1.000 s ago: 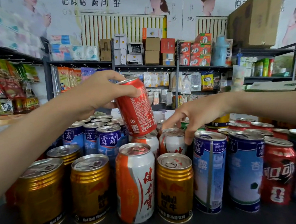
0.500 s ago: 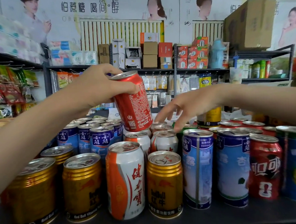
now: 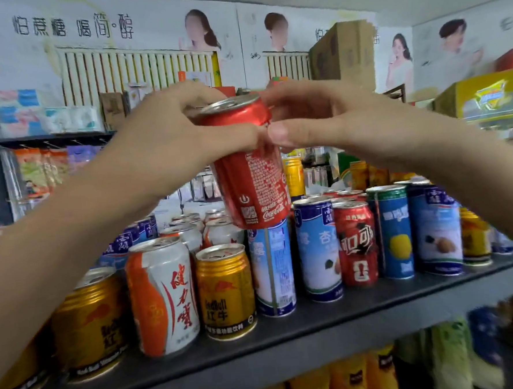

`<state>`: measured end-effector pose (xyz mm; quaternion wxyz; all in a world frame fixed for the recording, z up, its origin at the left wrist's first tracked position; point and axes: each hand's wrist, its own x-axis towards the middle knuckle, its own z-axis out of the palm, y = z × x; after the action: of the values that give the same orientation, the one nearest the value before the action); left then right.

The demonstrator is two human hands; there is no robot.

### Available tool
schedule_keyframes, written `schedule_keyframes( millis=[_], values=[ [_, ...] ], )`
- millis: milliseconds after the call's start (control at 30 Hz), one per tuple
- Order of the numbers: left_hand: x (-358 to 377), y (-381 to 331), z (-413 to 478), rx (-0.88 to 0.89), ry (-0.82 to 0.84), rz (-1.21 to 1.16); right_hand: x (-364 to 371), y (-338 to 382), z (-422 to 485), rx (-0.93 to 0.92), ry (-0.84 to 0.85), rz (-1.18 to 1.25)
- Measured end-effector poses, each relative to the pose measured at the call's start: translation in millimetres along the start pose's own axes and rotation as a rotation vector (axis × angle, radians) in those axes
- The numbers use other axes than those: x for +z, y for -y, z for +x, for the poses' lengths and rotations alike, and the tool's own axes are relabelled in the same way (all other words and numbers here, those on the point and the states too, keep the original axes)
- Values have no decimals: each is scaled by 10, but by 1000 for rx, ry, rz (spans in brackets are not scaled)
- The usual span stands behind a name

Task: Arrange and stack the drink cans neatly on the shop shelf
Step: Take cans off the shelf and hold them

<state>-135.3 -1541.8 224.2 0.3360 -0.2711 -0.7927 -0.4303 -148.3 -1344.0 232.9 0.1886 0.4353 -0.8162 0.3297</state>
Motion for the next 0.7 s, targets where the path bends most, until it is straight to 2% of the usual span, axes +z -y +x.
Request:
schedule_keyframes(
  millis=[200, 467, 600, 700],
  values=[
    [465, -291, -138, 32, 60, -41, -8, -124, -560, 77, -165, -41],
    [1392, -770, -288, 61, -2, -104, -415, -550, -1353, 63, -238, 159],
    [1978, -910, -311, 54, -18, -58, -534, -848, -1779, 57, -361, 179],
    [2276, -959, -262, 62, 39, -31, -620, -1068, -1961, 105, -429, 245]
  ],
)
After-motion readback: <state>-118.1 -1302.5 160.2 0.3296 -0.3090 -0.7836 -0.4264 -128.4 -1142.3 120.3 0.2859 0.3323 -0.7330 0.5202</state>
